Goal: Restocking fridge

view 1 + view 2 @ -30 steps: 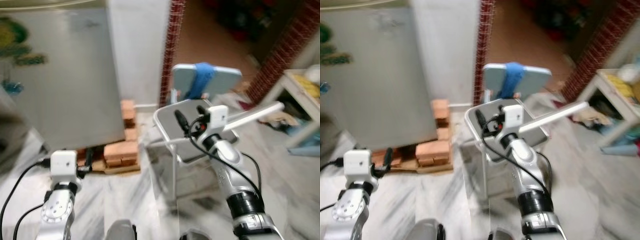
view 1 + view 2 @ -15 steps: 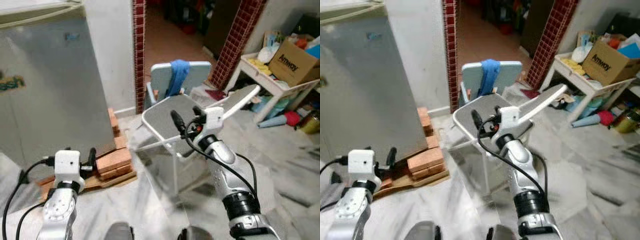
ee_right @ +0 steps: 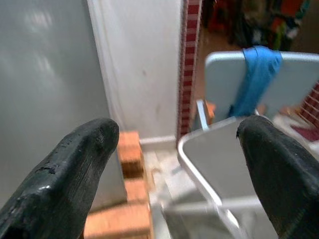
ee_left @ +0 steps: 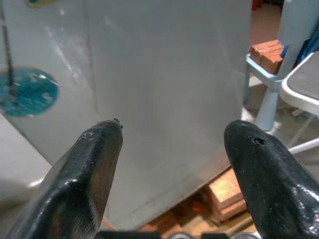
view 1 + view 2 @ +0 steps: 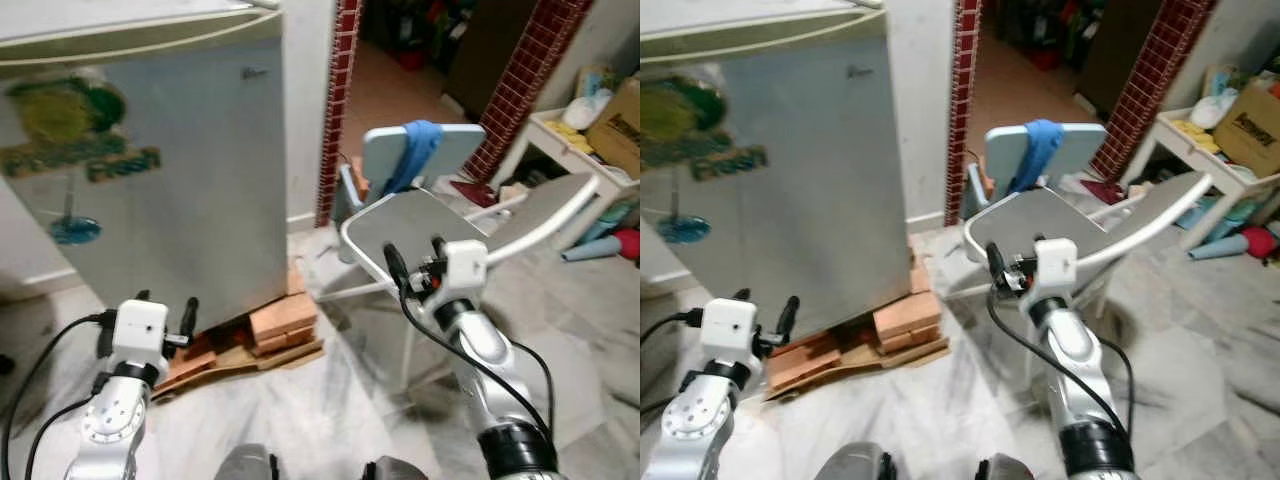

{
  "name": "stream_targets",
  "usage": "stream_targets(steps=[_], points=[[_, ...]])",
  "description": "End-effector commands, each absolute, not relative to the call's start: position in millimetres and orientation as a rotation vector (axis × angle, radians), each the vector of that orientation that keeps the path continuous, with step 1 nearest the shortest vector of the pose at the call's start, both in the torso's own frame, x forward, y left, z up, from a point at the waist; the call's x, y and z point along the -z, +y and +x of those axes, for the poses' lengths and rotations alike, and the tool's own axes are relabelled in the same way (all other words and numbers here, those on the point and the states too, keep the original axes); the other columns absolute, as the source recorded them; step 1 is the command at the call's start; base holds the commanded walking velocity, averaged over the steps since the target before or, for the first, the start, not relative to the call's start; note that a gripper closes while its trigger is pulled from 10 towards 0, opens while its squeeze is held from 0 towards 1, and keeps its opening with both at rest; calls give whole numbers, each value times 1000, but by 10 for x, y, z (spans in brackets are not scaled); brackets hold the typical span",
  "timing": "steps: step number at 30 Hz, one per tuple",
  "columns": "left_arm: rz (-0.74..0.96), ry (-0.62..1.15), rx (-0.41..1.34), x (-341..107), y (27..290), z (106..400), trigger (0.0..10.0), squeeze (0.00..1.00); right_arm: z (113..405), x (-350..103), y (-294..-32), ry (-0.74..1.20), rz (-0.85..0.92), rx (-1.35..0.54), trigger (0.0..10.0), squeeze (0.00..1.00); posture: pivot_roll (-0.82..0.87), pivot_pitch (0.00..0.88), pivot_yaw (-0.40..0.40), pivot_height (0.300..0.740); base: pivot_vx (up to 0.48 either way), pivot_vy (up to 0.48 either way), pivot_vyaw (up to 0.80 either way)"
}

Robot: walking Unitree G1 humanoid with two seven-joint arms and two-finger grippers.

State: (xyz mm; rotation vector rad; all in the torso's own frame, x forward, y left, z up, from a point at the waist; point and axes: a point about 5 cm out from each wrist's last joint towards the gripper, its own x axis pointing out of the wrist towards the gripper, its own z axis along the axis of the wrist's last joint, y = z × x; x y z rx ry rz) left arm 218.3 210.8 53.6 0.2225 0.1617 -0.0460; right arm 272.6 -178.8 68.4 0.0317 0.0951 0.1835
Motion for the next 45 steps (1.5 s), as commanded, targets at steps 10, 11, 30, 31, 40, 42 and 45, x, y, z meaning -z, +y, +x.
stream_targets(steps=[10, 11, 30, 31, 40, 42, 45], points=[[219, 145, 138, -560, 1976, 2226, 10000, 0, 2369, -550, -1914, 207, -70, -234, 10000, 0, 102, 0, 62, 740, 0, 0, 0], [210, 154, 143, -533, 1959, 2188, 10000, 0, 2364, -579, -1925, 201, -51, -227, 10000, 0, 97, 0, 61, 740, 0, 0, 0], [228, 168, 165, -418, 1811, 2078, 10000, 0, 2419, -561, -1916, 158, -82, -53, 10000, 0, 87, 0, 29, 740, 0, 149, 0], [225, 174, 181, -413, 1793, 2069, 10000, 0, 2431, -563, -1904, 161, -66, -54, 10000, 0, 89, 0, 28, 740, 0, 465, 0], [244, 195, 281, -342, 1626, 1987, 10000, 0, 2521, -581, -1701, 137, 1, -119, 10000, 0, 99, 0, 17, 740, 0, 456, 0], [246, 192, 281, -357, 1640, 2010, 10000, 0, 2539, -585, -1708, 136, 3, -114, 10000, 0, 98, 0, 17, 740, 0, 450, 0], [242, 196, 282, -362, 1663, 2029, 10000, 0, 2556, -601, -1733, 130, -2, -105, 10000, 0, 93, 0, 14, 740, 0, 450, 0]])
